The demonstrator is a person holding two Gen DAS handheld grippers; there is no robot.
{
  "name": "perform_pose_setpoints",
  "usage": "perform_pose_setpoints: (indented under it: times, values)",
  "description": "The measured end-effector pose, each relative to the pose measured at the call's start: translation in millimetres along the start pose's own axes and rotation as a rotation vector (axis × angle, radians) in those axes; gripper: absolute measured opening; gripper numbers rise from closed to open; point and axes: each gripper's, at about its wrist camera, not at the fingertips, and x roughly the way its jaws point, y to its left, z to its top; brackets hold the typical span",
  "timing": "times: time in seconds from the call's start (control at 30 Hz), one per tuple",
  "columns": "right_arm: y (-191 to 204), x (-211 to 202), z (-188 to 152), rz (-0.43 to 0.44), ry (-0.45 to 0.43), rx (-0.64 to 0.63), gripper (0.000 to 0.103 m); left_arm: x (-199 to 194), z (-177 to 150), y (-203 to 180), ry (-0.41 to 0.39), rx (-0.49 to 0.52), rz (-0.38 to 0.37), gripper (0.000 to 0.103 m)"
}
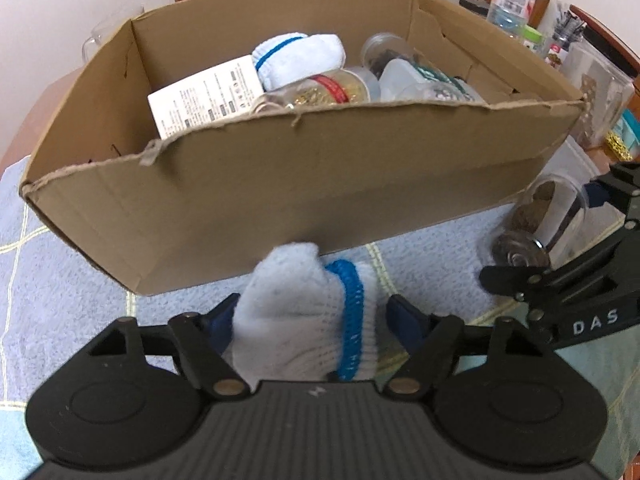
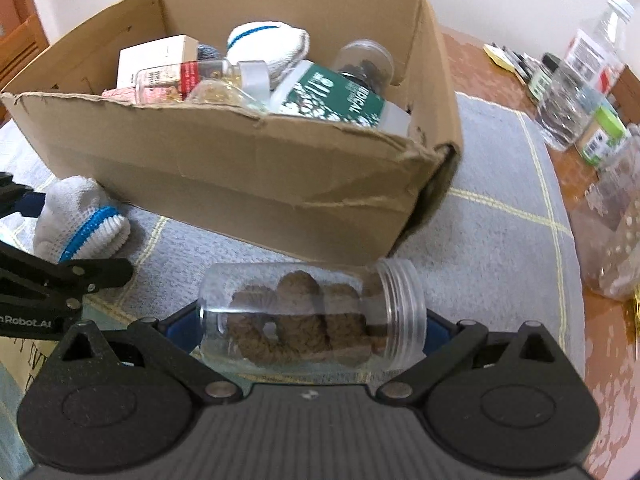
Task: Organize objects
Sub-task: 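Grasp the white blue-striped sock with the left tool while the right tool grasps the brown-coil jar, then carry the sock and brown-coil jar into the cardboard box and release both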
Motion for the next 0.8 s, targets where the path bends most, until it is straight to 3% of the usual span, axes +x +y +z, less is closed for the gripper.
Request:
perform_pose_setpoints:
  times: [0.4,0.57,0.8]
  values:
    - [6.0,0.1,4.4,0.002,0.0,-0.047,0.103,-0.2,2.7,-0.2,-0.004,-0.02,0.006,0.069]
    - [5.5,-1.9,5.9,-0.01,0.001,-0.063,0.095,-2.1,0.6,0.3,0.001,-0.022,0.008,0.065]
    - [3.2,-6.1,7.0,-0.005,0.006,-0.074,0.094,0.3,5.1,-0.6,0.003,-0.019,0.001,0.061]
